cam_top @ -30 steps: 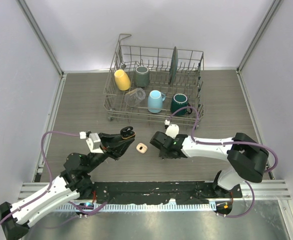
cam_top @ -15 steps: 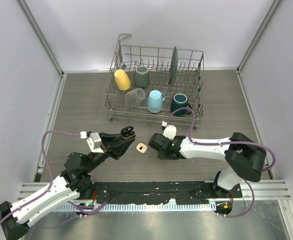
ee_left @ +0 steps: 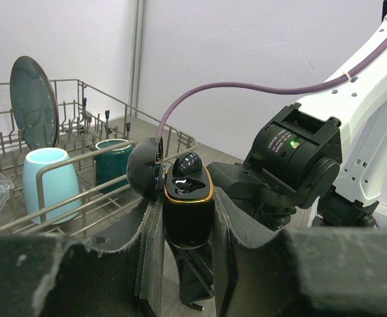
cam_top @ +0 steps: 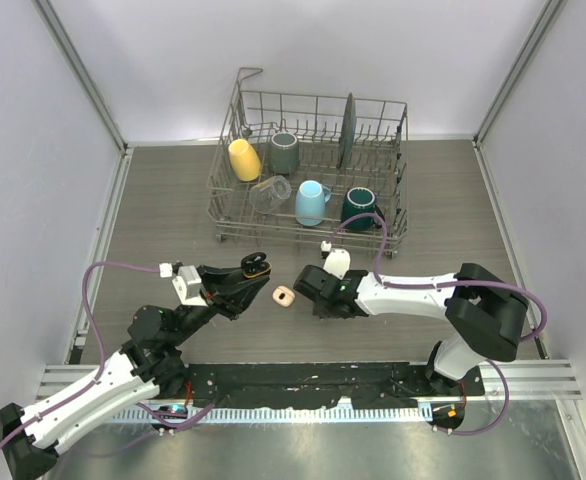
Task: Insert the wireless bluetooth earbuds into the charging case
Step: Pick up the earbud from the center of the board.
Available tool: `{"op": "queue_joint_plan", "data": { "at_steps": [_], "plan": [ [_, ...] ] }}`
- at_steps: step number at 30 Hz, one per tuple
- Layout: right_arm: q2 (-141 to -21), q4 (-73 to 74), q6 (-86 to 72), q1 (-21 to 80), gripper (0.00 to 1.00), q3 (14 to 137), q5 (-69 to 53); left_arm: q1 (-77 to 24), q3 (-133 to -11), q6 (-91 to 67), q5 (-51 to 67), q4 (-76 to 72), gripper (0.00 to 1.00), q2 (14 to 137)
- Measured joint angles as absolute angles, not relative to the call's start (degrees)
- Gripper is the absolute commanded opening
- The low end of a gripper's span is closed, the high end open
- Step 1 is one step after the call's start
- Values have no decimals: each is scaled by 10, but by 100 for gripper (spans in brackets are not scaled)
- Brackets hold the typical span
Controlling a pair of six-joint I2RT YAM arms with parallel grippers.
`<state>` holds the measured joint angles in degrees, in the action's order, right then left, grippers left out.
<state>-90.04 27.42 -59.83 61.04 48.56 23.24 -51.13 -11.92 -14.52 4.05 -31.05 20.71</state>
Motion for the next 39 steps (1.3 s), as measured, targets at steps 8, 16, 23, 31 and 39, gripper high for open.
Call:
{"op": "queue_joint_plan", "data": {
  "at_steps": [8, 16, 23, 31, 39],
  "plan": [
    [-904, 273, -598, 610, 31, 488, 233, -511, -119, -145, 41, -310, 0, 205],
    [-909, 273, -598, 610, 32, 489, 233, -511, -119, -145, 41, -310, 0, 202],
    [-912, 275, -597, 611, 32, 492, 233, -511, -119, -145, 41, -310, 0, 200],
    [-912, 276, -596, 611, 33, 492, 234, -511, -119, -145, 41, -310, 0, 200],
    [-918, 279, -587, 612, 35, 500, 233, -511, -119, -145, 41, -310, 0, 200]
  ]
}}
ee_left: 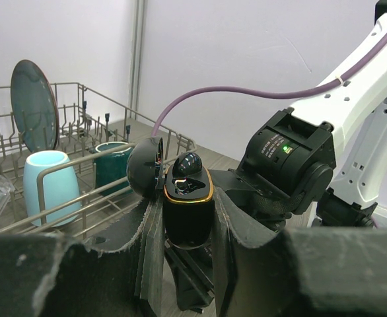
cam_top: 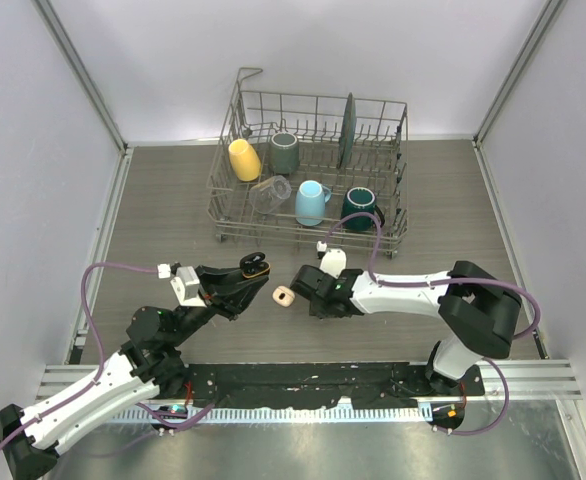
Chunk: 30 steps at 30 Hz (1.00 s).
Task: Insert the wireless bluetooth earbuds into the charging case
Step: Pick up the earbud from the center of the board.
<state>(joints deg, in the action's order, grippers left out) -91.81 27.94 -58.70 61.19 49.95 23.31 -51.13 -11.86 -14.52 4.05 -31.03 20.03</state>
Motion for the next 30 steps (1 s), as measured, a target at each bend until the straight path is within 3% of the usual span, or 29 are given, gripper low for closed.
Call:
{"op": "queue_joint_plan", "data": {
  "at_steps": [10, 15, 21, 23, 30],
  "plan": [
    [-924, 287, -586, 613, 33, 507, 237, -511, -119, -145, 41, -310, 0, 205],
    [-927, 291, -586, 613, 27, 509, 239, -511, -119, -145, 41, -310, 0, 205],
    [-927, 292, -588, 613, 13, 510, 241, -511, -119, -145, 41, -310, 0, 205],
    [-926, 293, -588, 613, 1, 510, 241, -511, -119, -145, 41, -310, 0, 205],
    [-855, 309, -595, 615, 1, 506, 269, -511, -118, -145, 30, -310, 0, 205]
  ]
}}
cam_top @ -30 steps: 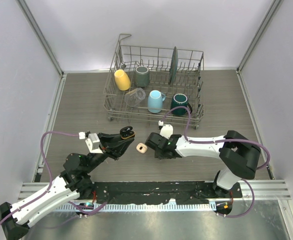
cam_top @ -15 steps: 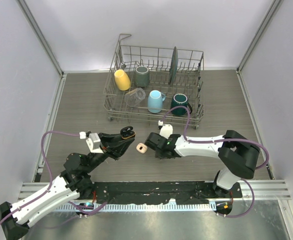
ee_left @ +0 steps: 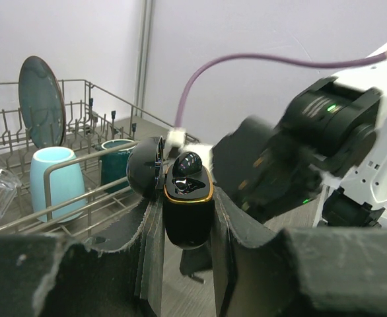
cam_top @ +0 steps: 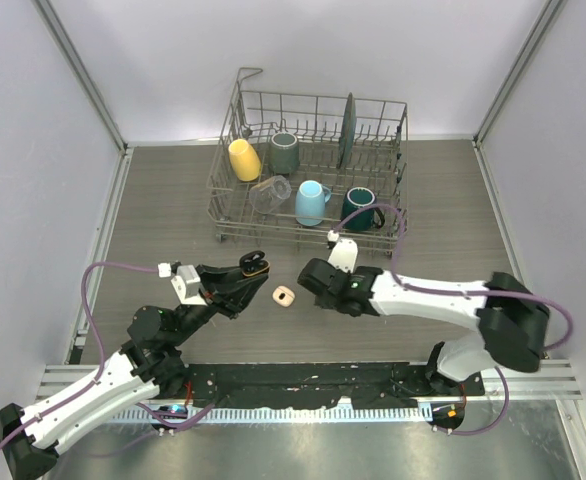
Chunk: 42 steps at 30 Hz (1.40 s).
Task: Insert the wireless bluetooth earbuds into the charging case
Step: Pick up the earbud from the center of the board, then place the earbud in the charging case.
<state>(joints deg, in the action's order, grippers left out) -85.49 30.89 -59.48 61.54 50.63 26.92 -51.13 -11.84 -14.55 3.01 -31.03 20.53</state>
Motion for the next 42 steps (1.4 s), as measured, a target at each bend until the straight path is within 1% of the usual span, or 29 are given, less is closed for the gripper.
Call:
{"op": "queue_joint_plan", "data": {
  "at_steps": [3, 9, 12, 15, 20, 24, 27, 34, 42],
  "plan": [
    [-773, 301, -606, 636, 1, 498, 319, -511, -118, -145, 23, -311, 0, 207],
    [-578, 231, -608, 732, 1, 456, 468, -511, -118, -147, 7, -315, 0, 220],
    [-507, 154, -568, 765, 1, 426, 535, -511, -118, -148, -3, -323, 0, 228],
    [-472, 42, -495, 783, 1, 400, 571, -511, -118, -149, -8, -335, 0, 239],
    [-488, -154, -359, 798, 1, 387, 566, -511, -118, -150, -8, -350, 0, 263],
    [-528, -302, -267, 803, 1, 386, 524, -511, -118, -150, 4, -364, 0, 286],
    [-562, -378, -222, 806, 1, 387, 482, -511, -118, -150, 19, -375, 0, 302],
    [-624, -438, -191, 807, 1, 403, 416, -511, -118, -148, 52, -390, 0, 319],
    [-643, -449, -194, 807, 1, 410, 387, -511, -118, -144, 67, -401, 0, 314]
  ]
}}
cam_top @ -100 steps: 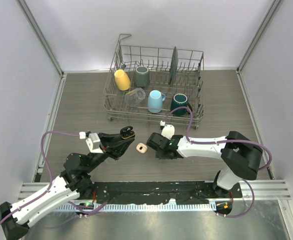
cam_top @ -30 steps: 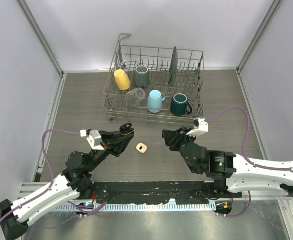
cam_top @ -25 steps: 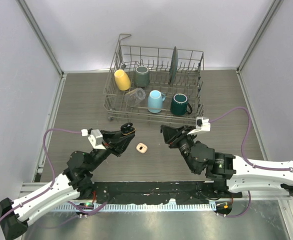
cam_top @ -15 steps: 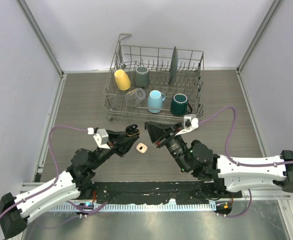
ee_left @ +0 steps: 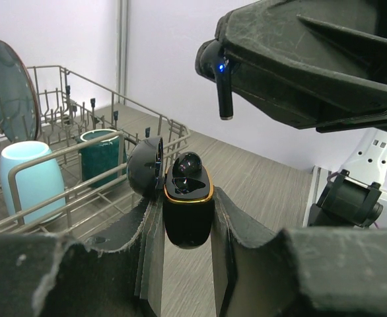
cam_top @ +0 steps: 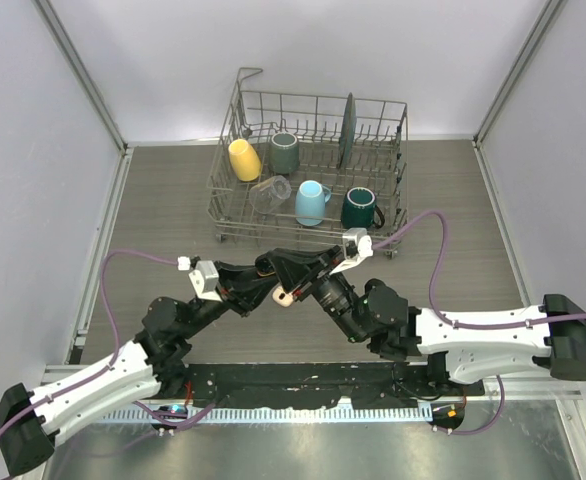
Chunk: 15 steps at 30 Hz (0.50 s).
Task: Insert the wireless bluetooth earbuds into the charging case
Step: Place the earbud in the charging case.
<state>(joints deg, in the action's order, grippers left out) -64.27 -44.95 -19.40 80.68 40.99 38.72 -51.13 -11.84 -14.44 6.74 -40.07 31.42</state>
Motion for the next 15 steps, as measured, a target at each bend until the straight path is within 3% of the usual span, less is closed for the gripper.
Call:
{"op": "queue_joint_plan", "data": {
  "at_steps": [15],
  "plan": [
    [-670, -432, -205, 808, 1, 418, 383, -511, -119, -141, 78, -405, 0, 306]
  ]
}}
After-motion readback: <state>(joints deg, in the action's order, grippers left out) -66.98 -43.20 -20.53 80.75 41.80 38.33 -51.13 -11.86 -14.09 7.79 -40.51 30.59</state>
